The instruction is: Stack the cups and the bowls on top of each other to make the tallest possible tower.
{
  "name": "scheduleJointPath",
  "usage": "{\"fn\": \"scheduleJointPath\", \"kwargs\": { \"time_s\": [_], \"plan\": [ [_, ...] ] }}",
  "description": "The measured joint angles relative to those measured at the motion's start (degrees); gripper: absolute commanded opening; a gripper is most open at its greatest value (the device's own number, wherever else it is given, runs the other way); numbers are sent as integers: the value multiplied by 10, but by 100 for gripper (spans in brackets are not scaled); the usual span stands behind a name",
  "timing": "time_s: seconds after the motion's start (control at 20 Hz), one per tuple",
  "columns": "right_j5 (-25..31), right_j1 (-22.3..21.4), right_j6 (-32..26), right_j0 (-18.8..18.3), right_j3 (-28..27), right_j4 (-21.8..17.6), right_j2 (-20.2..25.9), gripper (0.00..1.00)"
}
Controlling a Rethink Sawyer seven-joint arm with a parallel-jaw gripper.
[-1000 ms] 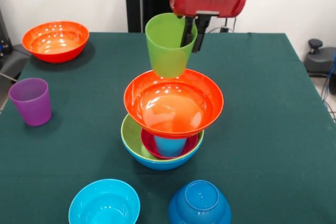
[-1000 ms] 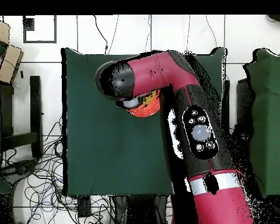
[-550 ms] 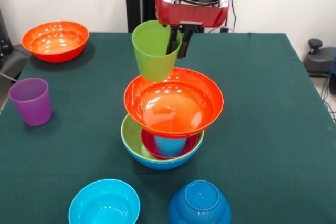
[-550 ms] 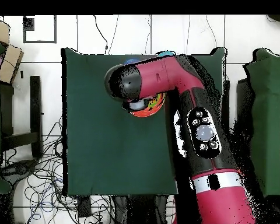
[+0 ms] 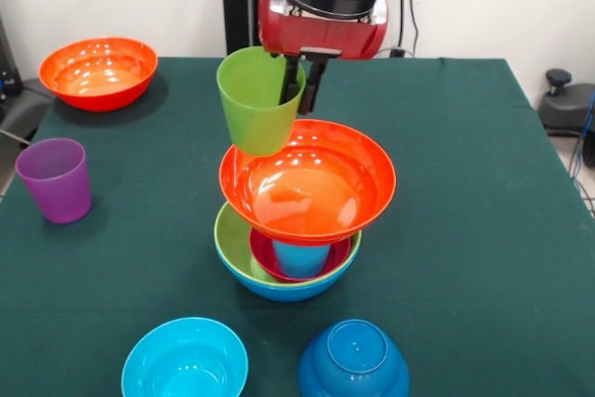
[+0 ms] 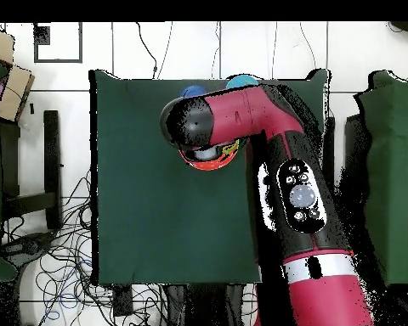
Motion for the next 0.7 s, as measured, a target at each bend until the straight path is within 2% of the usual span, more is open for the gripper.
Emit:
{"fn": "scheduleJointPath", "kwargs": {
  "time_s": [0.7],
  "plan": [
    [-5,0,0,23,0,27,-30,0]
  ]
}}
